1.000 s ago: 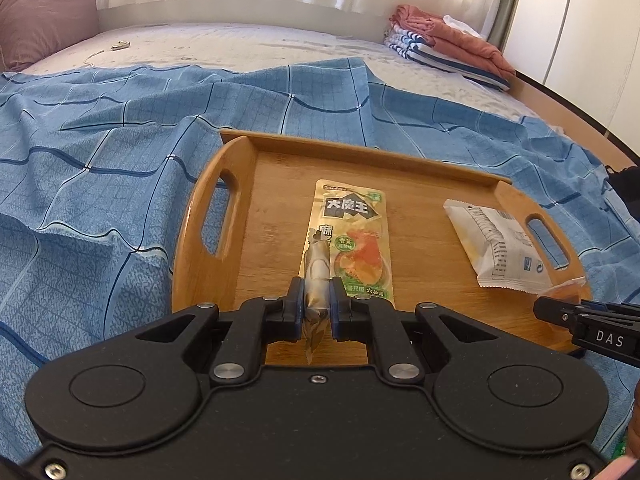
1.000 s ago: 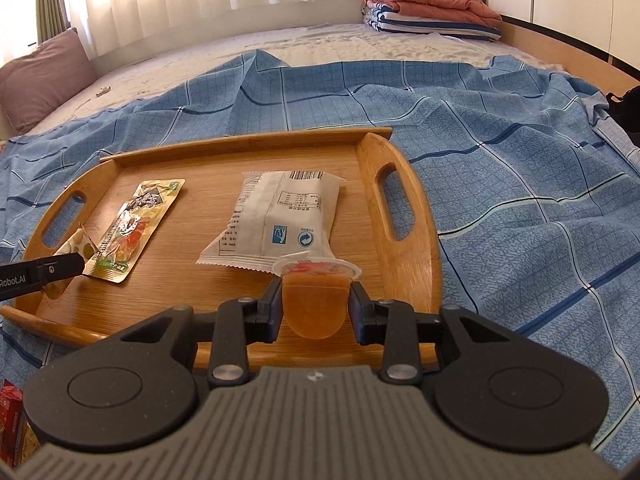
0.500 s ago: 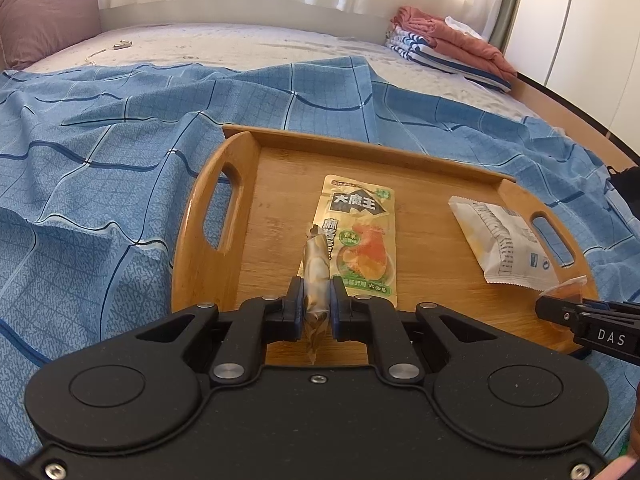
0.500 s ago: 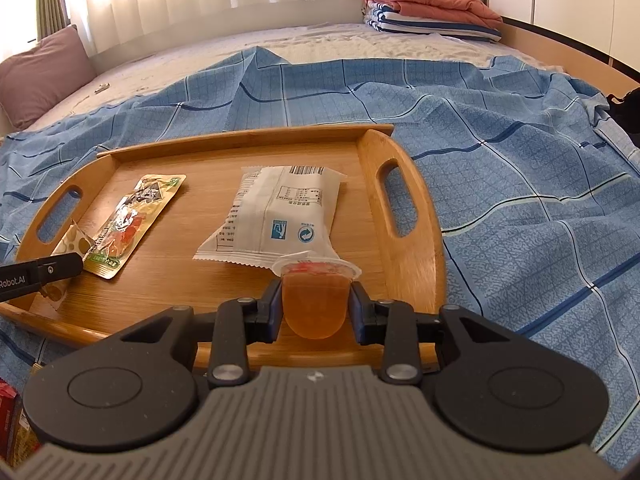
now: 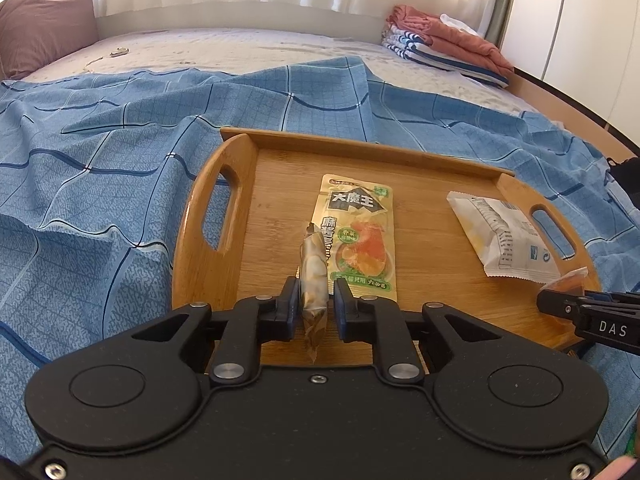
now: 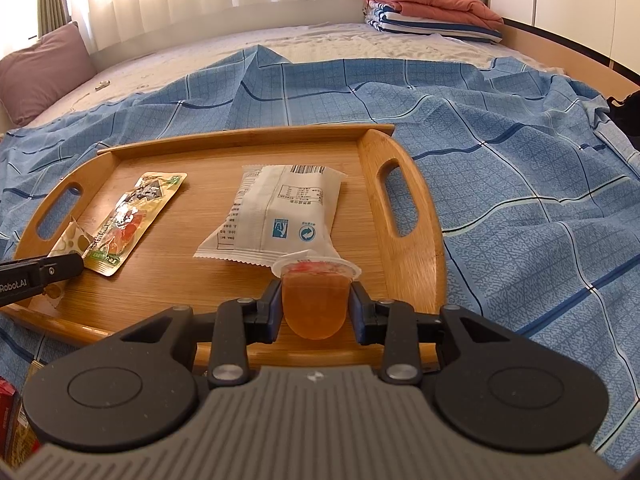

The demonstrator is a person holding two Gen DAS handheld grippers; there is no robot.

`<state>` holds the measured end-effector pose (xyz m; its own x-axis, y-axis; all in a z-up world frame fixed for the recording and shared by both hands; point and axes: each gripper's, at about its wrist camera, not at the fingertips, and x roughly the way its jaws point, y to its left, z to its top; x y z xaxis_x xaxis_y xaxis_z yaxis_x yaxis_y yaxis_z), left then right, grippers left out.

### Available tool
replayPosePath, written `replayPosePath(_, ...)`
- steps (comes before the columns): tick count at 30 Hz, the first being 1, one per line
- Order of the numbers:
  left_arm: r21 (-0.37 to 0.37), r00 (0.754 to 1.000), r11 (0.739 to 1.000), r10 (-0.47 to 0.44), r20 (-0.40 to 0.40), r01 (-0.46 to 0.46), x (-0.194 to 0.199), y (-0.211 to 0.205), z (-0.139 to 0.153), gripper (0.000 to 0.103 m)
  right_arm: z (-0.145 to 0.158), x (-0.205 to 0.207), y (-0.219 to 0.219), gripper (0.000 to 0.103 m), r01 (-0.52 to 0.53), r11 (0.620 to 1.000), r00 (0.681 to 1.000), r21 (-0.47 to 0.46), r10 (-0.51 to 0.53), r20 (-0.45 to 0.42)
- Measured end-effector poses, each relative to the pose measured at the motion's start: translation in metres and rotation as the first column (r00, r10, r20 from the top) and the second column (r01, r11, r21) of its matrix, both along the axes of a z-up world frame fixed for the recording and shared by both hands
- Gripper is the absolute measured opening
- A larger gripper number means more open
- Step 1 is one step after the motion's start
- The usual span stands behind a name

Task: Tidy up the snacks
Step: 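Open both tools to drop the sausage and jelly cup on the tray, withdraw, then grasp the red chocolate bar with the left tool while the right tool grasps the green pea bag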

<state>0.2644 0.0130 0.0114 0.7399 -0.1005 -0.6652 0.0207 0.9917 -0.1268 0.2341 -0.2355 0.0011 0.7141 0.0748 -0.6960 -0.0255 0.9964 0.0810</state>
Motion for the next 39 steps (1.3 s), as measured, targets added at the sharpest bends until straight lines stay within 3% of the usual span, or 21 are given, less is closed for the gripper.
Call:
replayPosePath(6, 0.014, 1.0, 1.0, 0.005, 0.004, -0.005, -0.004, 0.001, 0.002, 0.05, 0.0, -0.001, -0.001, 0.041, -0.001, 1.0, 1.0, 0.006, 0.001, -0.002)
replayPosePath(8, -0.002, 1.0, 1.0, -0.001, 0.005, 0.001, -0.006, 0.003, 0.004, 0.069, 0.0, -0.002, -0.001, 0.042, -0.004, 1.0, 1.0, 0.005, 0.004, -0.002)
replayPosePath(10, -0.028, 1.0, 1.0, -0.002, 0.013, 0.003, -0.008, 0.006, 0.006, 0.08, 0.001, -0.003, -0.001, 0.056, -0.003, 1.0, 1.0, -0.001, 0.003, 0.003)
replayPosePath(11, -0.036, 1.0, 0.999, -0.002, 0.017, 0.002, -0.01, 0.007, 0.007, 0.083, 0.002, -0.004, -0.002, 0.057, -0.003, 1.0, 1.0, -0.001, 0.003, 0.006)
replayPosePath(22, 0.023, 0.998, 0.999, -0.028, 0.056, 0.027, -0.037, 0.007, 0.025, 0.092, 0.017, -0.017, -0.004, 0.084, -0.016, 0.999, 0.999, 0.029, 0.015, 0.041)
replayPosePath(31, 0.102, 0.985, 0.99, -0.115, 0.13, 0.103, -0.089, 0.001, 0.037, 0.098, 0.031, -0.053, -0.009, 0.09, -0.051, 0.999, 0.993, 0.012, 0.049, 0.111)
replayPosePath(39, 0.148, 0.972, 0.983, -0.139, 0.191, 0.112, -0.145, 0.002, 0.032, 0.099, 0.033, -0.1, -0.019, 0.096, -0.067, 0.997, 0.981, -0.033, 0.072, 0.182)
